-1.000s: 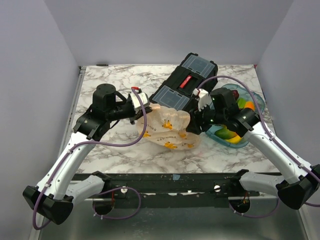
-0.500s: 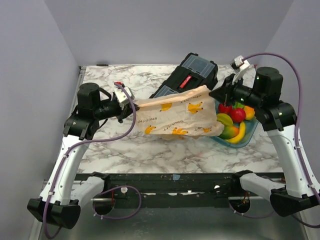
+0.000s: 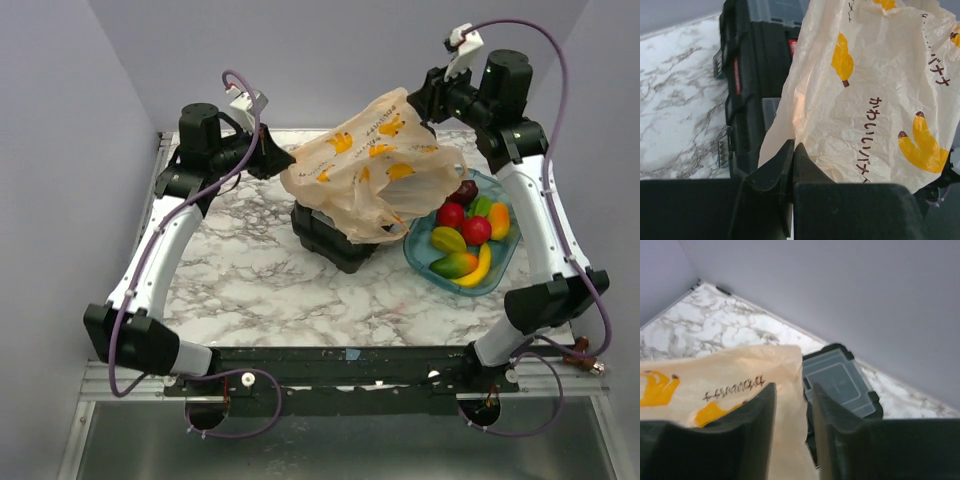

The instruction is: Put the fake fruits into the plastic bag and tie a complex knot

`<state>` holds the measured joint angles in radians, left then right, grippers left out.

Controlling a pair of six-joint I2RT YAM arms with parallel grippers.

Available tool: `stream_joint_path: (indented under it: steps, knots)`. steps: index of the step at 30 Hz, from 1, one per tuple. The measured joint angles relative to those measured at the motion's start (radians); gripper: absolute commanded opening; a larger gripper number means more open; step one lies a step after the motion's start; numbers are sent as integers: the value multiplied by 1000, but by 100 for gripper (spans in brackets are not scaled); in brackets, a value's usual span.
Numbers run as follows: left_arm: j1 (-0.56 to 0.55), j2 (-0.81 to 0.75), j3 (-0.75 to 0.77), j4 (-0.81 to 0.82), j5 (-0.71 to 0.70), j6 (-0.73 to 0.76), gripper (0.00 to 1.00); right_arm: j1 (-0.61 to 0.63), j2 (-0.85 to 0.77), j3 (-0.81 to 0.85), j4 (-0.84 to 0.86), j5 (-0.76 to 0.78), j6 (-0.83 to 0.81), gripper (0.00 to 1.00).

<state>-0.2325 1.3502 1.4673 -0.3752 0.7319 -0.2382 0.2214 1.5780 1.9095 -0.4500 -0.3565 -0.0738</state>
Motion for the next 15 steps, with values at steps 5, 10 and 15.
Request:
stream_joint_path:
  steps: [5, 10, 15]
  knots:
    - [39, 145, 16, -31, -81, -23, 0, -6, 46, -37, -80, -3, -66, 73]
    - [50, 207, 31, -91, -134, 18, 0, -8, -109, -198, -147, -26, -159, 77]
    - [56, 245, 88, -134, -142, 82, 0, -13, -187, -249, -158, -46, -235, 78]
